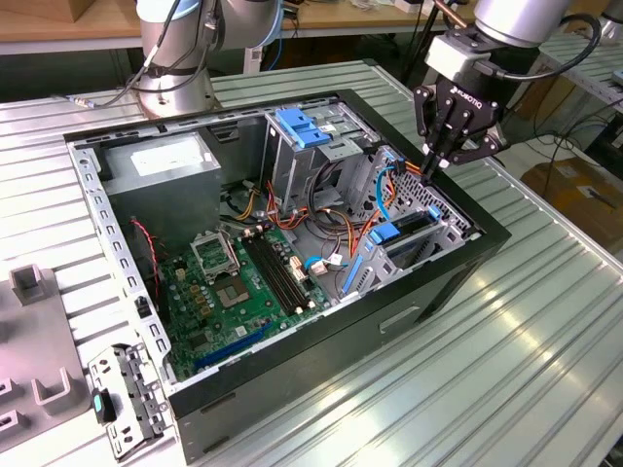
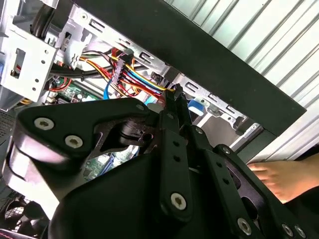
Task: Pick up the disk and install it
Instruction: 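Insert the first disk wire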
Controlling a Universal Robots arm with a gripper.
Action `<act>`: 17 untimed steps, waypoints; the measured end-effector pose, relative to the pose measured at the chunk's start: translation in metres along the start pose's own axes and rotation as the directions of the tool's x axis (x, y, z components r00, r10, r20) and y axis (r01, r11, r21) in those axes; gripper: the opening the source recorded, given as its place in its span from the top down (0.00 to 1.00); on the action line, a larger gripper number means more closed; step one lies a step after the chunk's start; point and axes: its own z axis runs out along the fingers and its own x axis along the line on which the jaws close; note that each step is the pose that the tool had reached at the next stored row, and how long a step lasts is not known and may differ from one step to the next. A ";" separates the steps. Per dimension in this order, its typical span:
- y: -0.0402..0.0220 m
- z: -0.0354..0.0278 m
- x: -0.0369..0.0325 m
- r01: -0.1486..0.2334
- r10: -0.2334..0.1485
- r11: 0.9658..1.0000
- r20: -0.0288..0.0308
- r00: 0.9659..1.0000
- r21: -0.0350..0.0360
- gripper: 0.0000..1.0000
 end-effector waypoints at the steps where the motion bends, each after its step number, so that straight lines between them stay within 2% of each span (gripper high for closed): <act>1: 0.0000 0.0000 0.0000 -0.005 0.005 1.000 0.000 1.000 0.000 0.84; 5: -0.0001 0.0000 0.0000 -0.066 0.066 0.998 0.001 0.998 -0.002 0.84; 10: 0.0005 0.0001 0.0016 -0.072 0.072 0.997 0.001 0.997 -0.002 0.84; 13: 0.0007 0.0005 0.0028 -0.104 0.104 0.995 0.001 0.995 -0.002 0.84; 15: 0.0062 0.0007 0.0038 -0.104 0.104 0.995 0.001 0.995 -0.003 0.84; 17: 0.0149 0.0014 0.0052 -0.102 0.102 0.995 0.001 0.995 -0.002 0.84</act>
